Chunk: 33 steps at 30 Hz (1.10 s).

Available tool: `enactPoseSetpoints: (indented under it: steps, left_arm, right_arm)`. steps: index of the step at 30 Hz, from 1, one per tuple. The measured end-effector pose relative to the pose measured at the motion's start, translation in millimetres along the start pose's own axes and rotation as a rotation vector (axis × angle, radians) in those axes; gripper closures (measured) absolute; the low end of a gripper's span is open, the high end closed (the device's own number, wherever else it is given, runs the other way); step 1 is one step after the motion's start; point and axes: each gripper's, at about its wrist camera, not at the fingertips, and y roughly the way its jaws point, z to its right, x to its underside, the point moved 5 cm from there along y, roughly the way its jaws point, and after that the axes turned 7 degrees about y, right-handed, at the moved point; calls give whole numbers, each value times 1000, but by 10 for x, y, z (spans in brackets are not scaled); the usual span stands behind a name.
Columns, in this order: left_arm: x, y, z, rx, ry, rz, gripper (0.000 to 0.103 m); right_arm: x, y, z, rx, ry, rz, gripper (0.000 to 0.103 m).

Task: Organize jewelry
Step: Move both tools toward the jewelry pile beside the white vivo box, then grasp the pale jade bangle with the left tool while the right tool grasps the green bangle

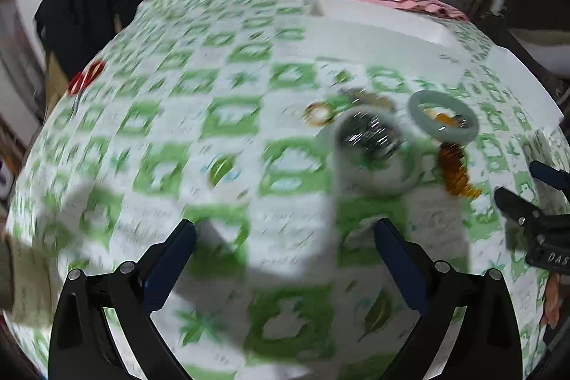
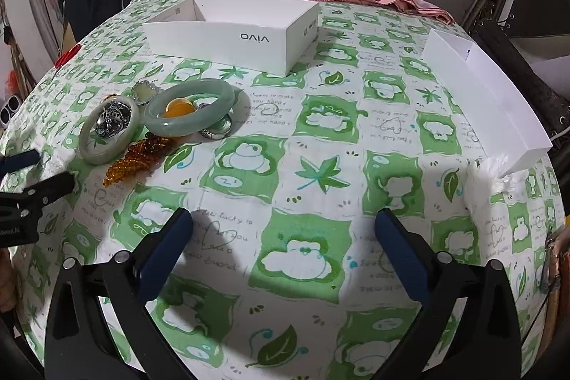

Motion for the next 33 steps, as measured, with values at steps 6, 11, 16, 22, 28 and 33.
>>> enactPoseSetpoints:
  steps: [6,11,16,22,28,33]
  left_arm:
    - [-252,106,286,2,162,29,4]
    - [-429,210,346,53,160,43,5]
    - [-458,306,285,80,150,33,6]
    - [-364,277,-204,58,26,43,29]
    - [-333,291,-275,47,19,47,24]
    - [-355,298,-315,76,-9,47,21]
  right_arm:
    - [4,-4,-1,-1,0,1,5]
    - [6,-6,1,-2,0,1,5]
    - [7,-7,2,-2,2,1,5]
    - [6,-8,6,-3,2,2,5]
    - [-111,-38,-168,-66,-32,23,6]
    - [-493,-8,-554,-76,-138,88,6]
